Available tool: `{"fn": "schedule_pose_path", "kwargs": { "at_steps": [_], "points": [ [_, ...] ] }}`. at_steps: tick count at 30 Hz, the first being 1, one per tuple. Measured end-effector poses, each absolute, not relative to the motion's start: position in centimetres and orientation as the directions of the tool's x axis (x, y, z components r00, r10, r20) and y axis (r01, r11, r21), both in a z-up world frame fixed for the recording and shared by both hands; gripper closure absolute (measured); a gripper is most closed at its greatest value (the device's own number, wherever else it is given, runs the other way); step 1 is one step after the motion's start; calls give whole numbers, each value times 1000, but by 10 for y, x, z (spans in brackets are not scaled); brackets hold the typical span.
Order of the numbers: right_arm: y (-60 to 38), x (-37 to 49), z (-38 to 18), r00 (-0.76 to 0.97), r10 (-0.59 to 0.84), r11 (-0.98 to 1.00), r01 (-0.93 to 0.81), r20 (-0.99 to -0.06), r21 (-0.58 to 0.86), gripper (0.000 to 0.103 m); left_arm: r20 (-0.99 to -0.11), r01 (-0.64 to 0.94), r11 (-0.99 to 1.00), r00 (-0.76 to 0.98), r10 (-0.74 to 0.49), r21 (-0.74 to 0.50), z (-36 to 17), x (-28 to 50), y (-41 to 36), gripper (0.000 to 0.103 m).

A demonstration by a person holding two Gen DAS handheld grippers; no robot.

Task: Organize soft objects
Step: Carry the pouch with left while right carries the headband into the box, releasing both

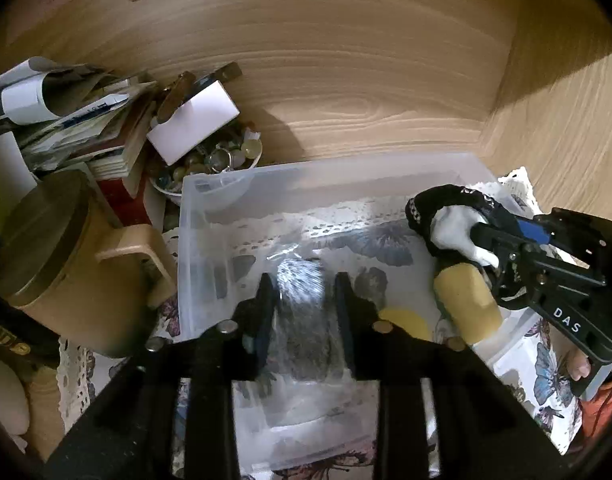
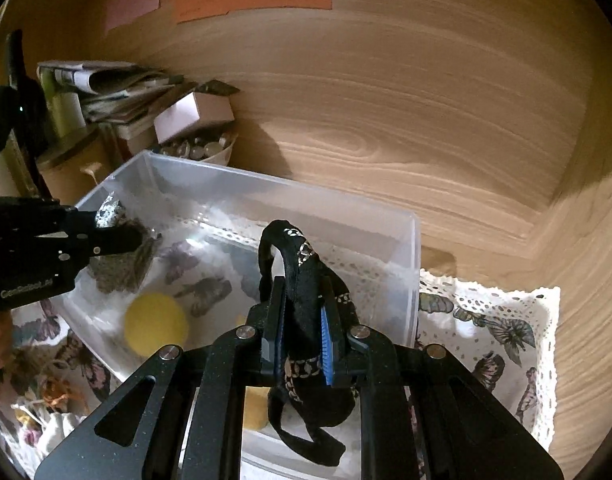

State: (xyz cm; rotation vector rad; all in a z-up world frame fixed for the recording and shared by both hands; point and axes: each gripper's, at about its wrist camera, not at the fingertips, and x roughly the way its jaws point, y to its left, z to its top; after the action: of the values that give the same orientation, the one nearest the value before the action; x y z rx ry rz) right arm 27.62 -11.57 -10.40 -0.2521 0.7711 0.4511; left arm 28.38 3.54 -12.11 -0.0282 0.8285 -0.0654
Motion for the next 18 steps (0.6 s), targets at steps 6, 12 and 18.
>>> {"fn": "schedule_pose_path", "kwargs": {
  "at_steps": [6, 12, 18],
  "points": [
    [-118, 265, -96, 651, 277, 882, -464, -706, -82, 60, -712, 40, 998, 699, -65, -52, -107, 267, 36, 44],
    [-128, 237, -66, 703, 302, 886, -456, -644, -83, 29, -666, 35, 999, 744, -52, -39, -80, 234, 37, 22],
    [-139, 206, -36, 723, 377, 872, -488, -579, -42, 15, -614, 37, 998, 787, -56, -43, -58, 193, 39, 4]
  ]
}}
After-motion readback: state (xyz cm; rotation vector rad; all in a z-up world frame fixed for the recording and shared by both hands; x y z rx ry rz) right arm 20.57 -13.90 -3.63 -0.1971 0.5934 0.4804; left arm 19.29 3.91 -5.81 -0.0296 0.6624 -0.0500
